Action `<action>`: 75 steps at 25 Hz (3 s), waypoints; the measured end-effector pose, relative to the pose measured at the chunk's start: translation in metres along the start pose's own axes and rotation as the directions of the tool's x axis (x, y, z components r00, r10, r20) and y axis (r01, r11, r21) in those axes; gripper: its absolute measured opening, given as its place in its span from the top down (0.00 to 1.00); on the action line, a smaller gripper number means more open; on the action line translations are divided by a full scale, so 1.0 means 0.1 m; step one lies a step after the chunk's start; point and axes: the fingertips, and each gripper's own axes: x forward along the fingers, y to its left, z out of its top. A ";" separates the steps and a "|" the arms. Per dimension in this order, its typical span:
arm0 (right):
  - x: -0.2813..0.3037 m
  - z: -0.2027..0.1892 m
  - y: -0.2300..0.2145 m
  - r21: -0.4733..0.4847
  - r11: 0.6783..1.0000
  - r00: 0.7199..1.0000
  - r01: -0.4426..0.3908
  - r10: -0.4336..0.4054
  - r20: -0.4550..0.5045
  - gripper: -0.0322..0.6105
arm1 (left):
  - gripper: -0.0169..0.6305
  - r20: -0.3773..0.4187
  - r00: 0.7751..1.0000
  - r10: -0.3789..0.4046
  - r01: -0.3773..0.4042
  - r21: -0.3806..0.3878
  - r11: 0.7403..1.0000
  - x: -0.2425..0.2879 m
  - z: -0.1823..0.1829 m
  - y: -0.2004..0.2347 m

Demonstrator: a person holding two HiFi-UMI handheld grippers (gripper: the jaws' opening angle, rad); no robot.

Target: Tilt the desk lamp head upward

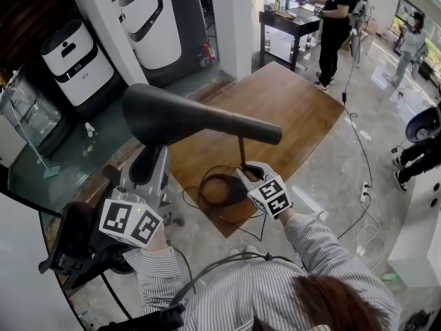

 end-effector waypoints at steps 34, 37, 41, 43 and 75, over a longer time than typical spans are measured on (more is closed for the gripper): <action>0.04 0.00 0.06 -0.027 0.994 0.994 0.105 -0.105 -0.009 0.88 | 0.86 0.045 0.986 -0.163 0.153 0.183 0.971 0.12 0.82 -0.45; 0.03 0.00 0.06 -0.027 0.993 0.994 0.112 -0.112 -0.006 0.88 | 0.86 0.056 0.984 -0.170 0.157 0.181 0.971 0.12 0.85 -0.47; 0.03 -0.01 0.06 -0.037 0.994 0.995 0.102 -0.102 0.000 0.88 | 0.85 0.078 0.985 -0.155 0.137 0.199 0.970 0.12 0.86 -0.46; 0.05 -0.01 0.05 -0.045 0.994 0.995 0.099 -0.099 0.002 0.88 | 0.84 0.102 0.985 -0.141 0.118 0.209 0.971 0.13 0.87 -0.44; -0.89 0.66 0.33 -0.026 0.999 0.968 0.044 -0.036 0.247 0.87 | 0.82 -0.075 0.979 -0.188 0.165 -0.242 0.956 0.10 -1.63 -1.18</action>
